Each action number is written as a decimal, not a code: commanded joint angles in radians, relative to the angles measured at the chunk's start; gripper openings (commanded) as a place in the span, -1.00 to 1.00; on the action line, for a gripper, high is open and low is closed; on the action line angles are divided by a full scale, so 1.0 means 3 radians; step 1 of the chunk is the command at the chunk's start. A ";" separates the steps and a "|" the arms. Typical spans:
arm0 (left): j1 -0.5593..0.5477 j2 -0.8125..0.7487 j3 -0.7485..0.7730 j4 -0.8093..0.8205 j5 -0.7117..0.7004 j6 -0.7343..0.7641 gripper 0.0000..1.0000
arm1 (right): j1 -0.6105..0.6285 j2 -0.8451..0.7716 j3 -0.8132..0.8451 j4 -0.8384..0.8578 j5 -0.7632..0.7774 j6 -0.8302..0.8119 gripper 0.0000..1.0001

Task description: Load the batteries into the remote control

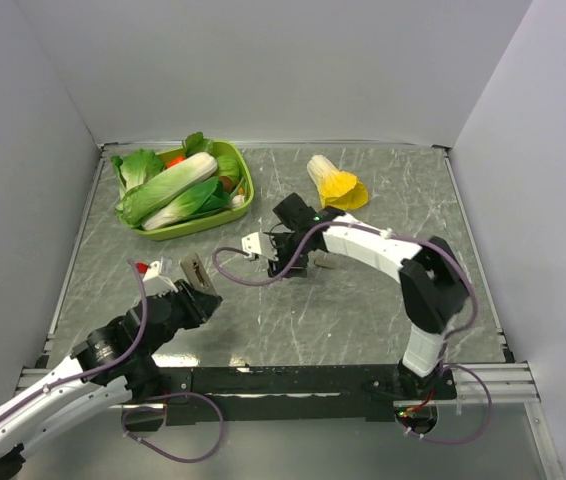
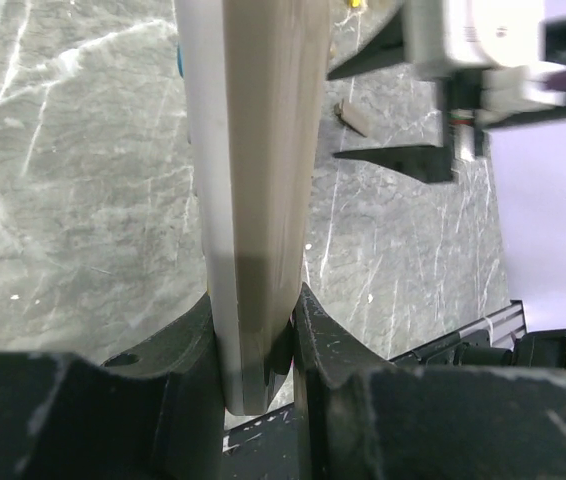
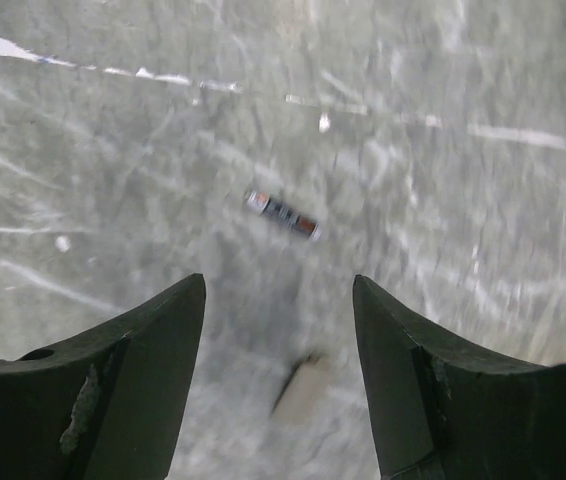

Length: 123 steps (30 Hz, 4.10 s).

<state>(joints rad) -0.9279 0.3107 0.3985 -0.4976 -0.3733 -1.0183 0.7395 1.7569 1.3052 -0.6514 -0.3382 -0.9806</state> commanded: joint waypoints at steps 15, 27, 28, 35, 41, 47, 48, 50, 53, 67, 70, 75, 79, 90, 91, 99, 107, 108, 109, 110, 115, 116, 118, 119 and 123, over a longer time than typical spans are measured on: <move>0.0010 -0.0177 0.0124 -0.0162 -0.0131 -0.0021 -0.97 | -0.0016 0.0898 0.0609 -0.0503 -0.0376 -0.0791 0.23; 0.0010 -0.0167 0.0109 -0.0146 -0.0095 -0.0026 -0.97 | -0.0016 0.1006 0.0522 -0.0457 -0.0100 -0.0766 0.12; 0.0010 -0.0166 0.0109 -0.0146 -0.0100 -0.0031 -0.97 | -0.0016 0.1011 0.0512 -0.0432 -0.0059 -0.0766 0.12; 0.0010 -0.0156 0.0104 -0.0126 -0.0085 -0.0031 -0.97 | -0.0021 0.1062 0.0486 -0.0467 0.0023 -0.0710 -0.27; 0.0010 -0.0141 0.0088 -0.0080 -0.0049 -0.0021 -0.97 | -0.0016 0.1108 0.0639 -0.0666 -0.0028 -0.0465 -0.79; 0.0010 -0.0095 0.0022 0.0048 0.0032 -0.0021 -0.97 | -0.0021 0.1026 0.0625 -0.0692 0.0094 0.0107 -0.87; 0.0010 -0.0085 0.0001 0.0068 0.0053 -0.0026 -0.97 | -0.0021 0.1026 0.0624 -0.0672 0.0140 0.0225 -0.86; 0.0010 -0.0039 -0.0024 0.0119 0.0099 -0.0021 -0.97 | -0.0031 0.1031 0.0599 -0.0641 0.0278 0.0567 -0.86; 0.0010 0.0028 -0.0101 0.0242 0.0150 -0.0021 -0.97 | -0.0036 0.0970 0.0487 -0.0519 0.0355 0.0976 -0.91; 0.0010 0.0478 -0.1026 0.2137 0.0707 0.0000 -0.97 | -0.0036 -0.0149 -0.0480 0.0831 0.0544 0.2740 -1.00; 0.0010 0.0570 -0.1292 0.2618 0.0748 -0.0108 -0.97 | -0.0036 -0.0481 -0.0689 0.1173 0.0580 0.3155 -1.00; 0.0010 0.0641 -0.1456 0.2993 0.0774 -0.0118 -0.97 | 0.0035 -0.1125 -0.1108 0.1883 0.0621 0.3814 -1.00; 0.0010 0.0601 -0.1553 0.3198 0.0799 -0.0154 -0.97 | 0.0290 -0.1407 -0.1257 0.2237 0.0850 0.4097 -1.00; 0.0010 0.0590 -0.1563 0.3443 0.0902 -0.0210 -0.97 | 0.1017 -0.1827 -0.1308 0.2973 0.1419 0.4153 -1.00; 0.0010 0.0600 -0.1553 0.3469 0.0912 -0.0210 -0.97 | 0.1042 -0.1842 -0.1318 0.3009 0.1419 0.4133 -1.00; 0.0010 0.0703 -0.1558 0.3683 0.1004 -0.0282 -0.97 | 0.1181 -0.1750 -0.1298 0.3199 0.1408 0.3944 -1.00; 0.0010 0.0682 -0.1522 0.3719 0.1035 -0.0328 -0.97 | 0.1263 -0.1643 -0.1288 0.3291 0.1398 0.3887 -1.00; 0.0010 0.0677 -0.1522 0.3735 0.1040 -0.0353 -0.97 | 0.1273 -0.1633 -0.1288 0.3286 0.1398 0.3877 -1.00; 0.0010 0.0667 -0.1522 0.3735 0.1040 -0.0364 -0.97 | 0.1283 -0.1612 -0.1278 0.3296 0.1419 0.3862 -1.00; 0.0010 0.0662 -0.1522 0.3745 0.1040 -0.0374 -0.97 | 0.1298 -0.1602 -0.1298 0.3327 0.1414 0.3847 -1.00; 0.0010 0.0636 -0.1507 0.3791 0.1065 -0.0445 -0.97 | 0.1329 -0.1531 -0.1298 0.3383 0.1449 0.3800 -1.00; 0.0010 0.0636 -0.1507 0.3801 0.1065 -0.0461 -0.97 | 0.1329 -0.1515 -0.1303 0.3388 0.1480 0.3795 -1.00; 0.0010 0.0636 -0.1517 0.3842 0.1075 -0.0486 -0.97 | 0.1329 -0.1495 -0.1318 0.3419 0.1495 0.3790 -1.00; 0.0010 0.0631 -0.1517 0.3852 0.1081 -0.0497 -0.97 | 0.1334 -0.1490 -0.1324 0.3444 0.1506 0.3785 -1.00; 0.0005 0.0641 -0.1502 0.3888 0.1106 -0.0502 -0.97 | 0.1339 -0.1439 -0.1308 0.3455 0.1536 0.3754 -1.00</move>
<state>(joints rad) -0.9260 0.5121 0.0322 0.5812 -0.0650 -1.1503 1.1316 1.3144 0.9138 0.3222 0.0948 0.1627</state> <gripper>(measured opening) 0.290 0.142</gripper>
